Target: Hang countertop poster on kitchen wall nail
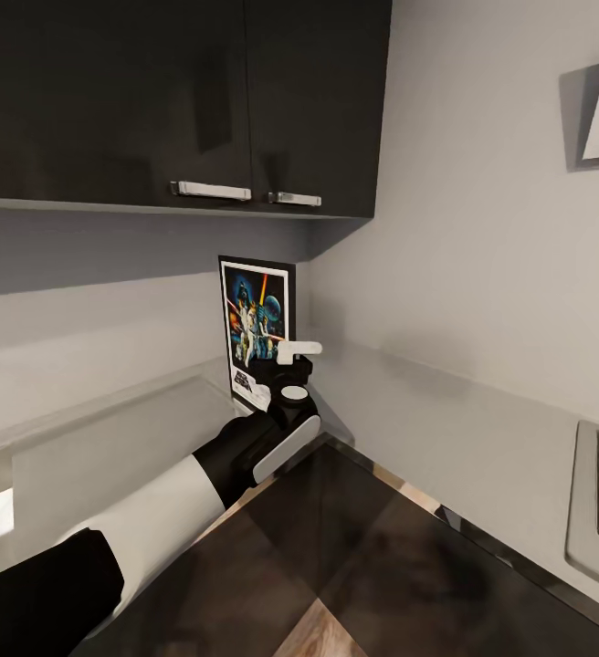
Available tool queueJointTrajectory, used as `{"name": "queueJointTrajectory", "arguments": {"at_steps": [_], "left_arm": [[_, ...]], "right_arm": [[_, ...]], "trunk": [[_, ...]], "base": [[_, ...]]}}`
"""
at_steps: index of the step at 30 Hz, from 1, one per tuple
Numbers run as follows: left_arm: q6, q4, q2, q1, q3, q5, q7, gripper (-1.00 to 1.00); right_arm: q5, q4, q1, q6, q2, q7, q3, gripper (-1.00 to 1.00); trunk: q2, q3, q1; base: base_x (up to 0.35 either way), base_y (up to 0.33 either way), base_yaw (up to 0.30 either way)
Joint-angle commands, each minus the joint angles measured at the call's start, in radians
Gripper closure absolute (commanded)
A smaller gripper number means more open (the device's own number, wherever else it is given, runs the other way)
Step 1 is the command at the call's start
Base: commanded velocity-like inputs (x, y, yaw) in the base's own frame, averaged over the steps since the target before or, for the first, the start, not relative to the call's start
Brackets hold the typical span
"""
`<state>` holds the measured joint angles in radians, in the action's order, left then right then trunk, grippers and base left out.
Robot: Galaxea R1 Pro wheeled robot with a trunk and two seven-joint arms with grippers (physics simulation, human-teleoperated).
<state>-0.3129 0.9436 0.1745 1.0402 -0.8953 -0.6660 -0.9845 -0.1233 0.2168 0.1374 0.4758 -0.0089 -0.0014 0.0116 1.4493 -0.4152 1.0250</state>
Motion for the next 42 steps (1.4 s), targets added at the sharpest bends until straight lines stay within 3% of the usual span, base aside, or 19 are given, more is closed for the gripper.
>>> {"name": "queueJointTrajectory", "arguments": {"at_steps": [1, 26, 27, 42], "left_arm": [[-0.007, 0.001, 0.0, 0.001, -0.002, -0.003, -0.006, -1.0], [-0.006, -0.001, 0.0, 0.001, -0.002, -0.003, -0.006, -1.0], [-0.006, -0.001, 0.0, 0.001, -0.002, -0.003, -0.006, 1.0], [-0.008, 0.001, 0.0, 0.001, -0.001, -0.003, -0.008, 1.0]], "right_arm": [[-0.004, -0.001, 0.001, 0.003, 0.0, 0.0, 0.001, -1.0], [-0.004, -0.001, 0.001, 0.003, 0.0, 0.0, 0.001, -1.0], [-0.004, -0.001, 0.001, 0.003, 0.0, 0.0, 0.001, -1.0], [-0.004, -0.001, 0.001, 0.003, 0.0, 0.0, 0.001, -1.0]], "trunk": [[0.001, -0.001, 0.0], [0.001, -0.001, 0.0], [0.001, -0.001, 0.0], [0.001, -0.001, 0.0]], "base": [[0.0, 0.0, 0.0], [0.036, 0.0, 0.0], [0.0, 0.0, 0.0], [0.0, 0.0, 0.0]]}}
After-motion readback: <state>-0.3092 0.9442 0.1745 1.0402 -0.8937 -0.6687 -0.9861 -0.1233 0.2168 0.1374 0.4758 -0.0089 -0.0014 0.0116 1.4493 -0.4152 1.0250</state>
